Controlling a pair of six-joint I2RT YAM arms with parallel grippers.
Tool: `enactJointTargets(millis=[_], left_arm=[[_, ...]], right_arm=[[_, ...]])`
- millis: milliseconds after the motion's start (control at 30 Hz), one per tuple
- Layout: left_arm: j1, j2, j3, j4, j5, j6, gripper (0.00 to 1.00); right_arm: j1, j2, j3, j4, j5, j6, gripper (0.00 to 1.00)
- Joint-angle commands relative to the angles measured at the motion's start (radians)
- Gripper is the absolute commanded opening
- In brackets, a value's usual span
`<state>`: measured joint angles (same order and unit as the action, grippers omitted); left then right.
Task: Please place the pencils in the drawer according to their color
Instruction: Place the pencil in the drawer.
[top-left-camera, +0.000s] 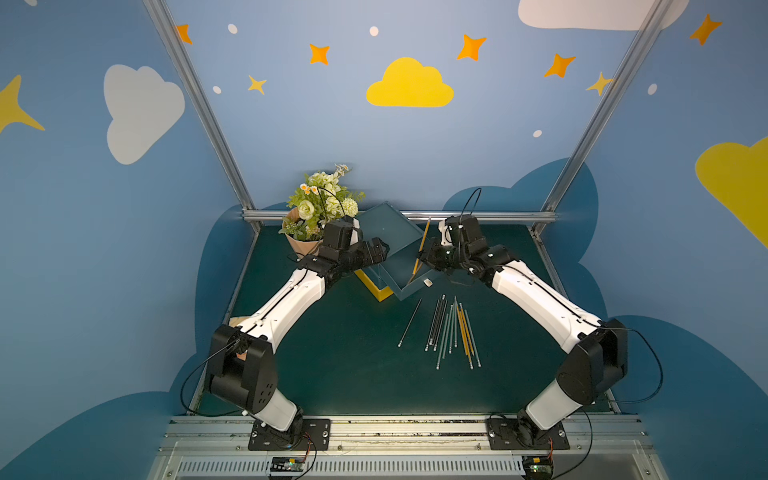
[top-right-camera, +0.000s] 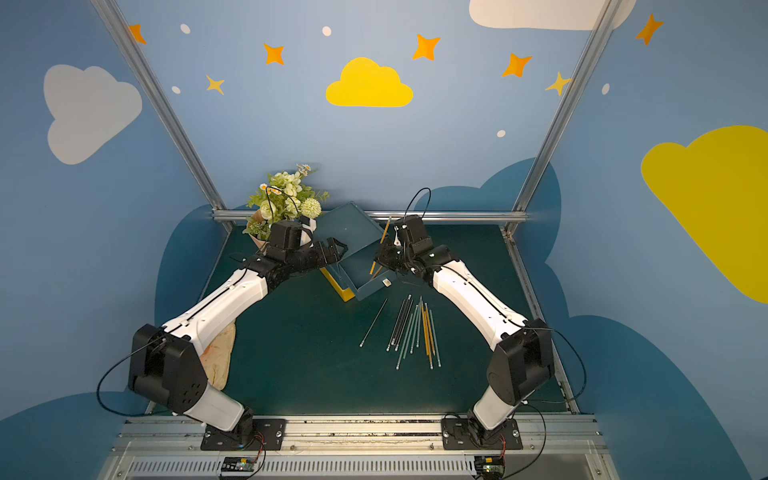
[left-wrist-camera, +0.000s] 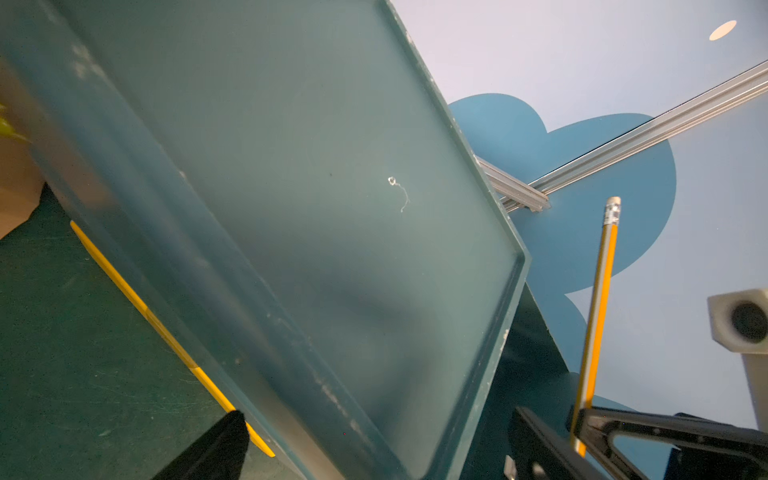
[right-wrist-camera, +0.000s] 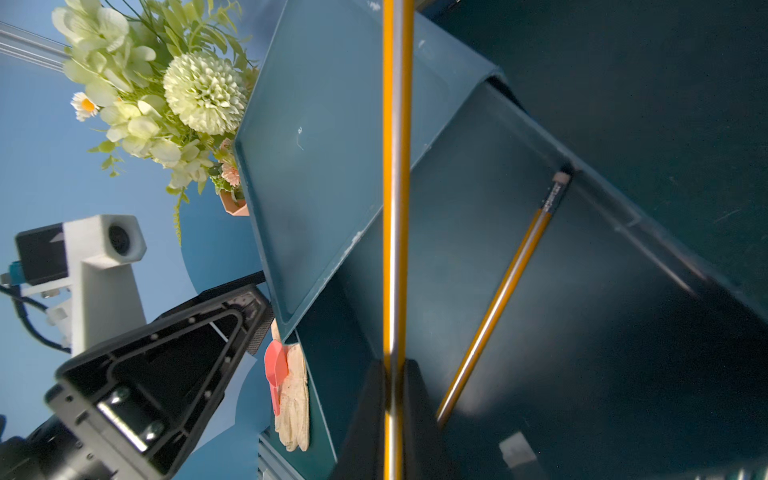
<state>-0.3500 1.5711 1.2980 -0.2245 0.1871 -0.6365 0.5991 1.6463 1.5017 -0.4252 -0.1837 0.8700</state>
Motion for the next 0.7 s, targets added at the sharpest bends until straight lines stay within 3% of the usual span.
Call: enactJointTargets(millis=[0,400,667], left_arm=[[-0.004,0.006,0.018,0.005,0.008,0.004,1.00],[-0.003,0.005,0.012,0.011,0.008,0.003,1.00],[-0.004,0.006,0.009,0.014,0.006,0.000,1.00]], right_arm=[[0.020,0.019,0.026,0.027,0.007,0.014,0.00],[0.074,0.033,-0.004,0.035,-0.005,0.042,0.01],[0.080,0.026,-0.004,0.026,-0.012,0.044,0.27]])
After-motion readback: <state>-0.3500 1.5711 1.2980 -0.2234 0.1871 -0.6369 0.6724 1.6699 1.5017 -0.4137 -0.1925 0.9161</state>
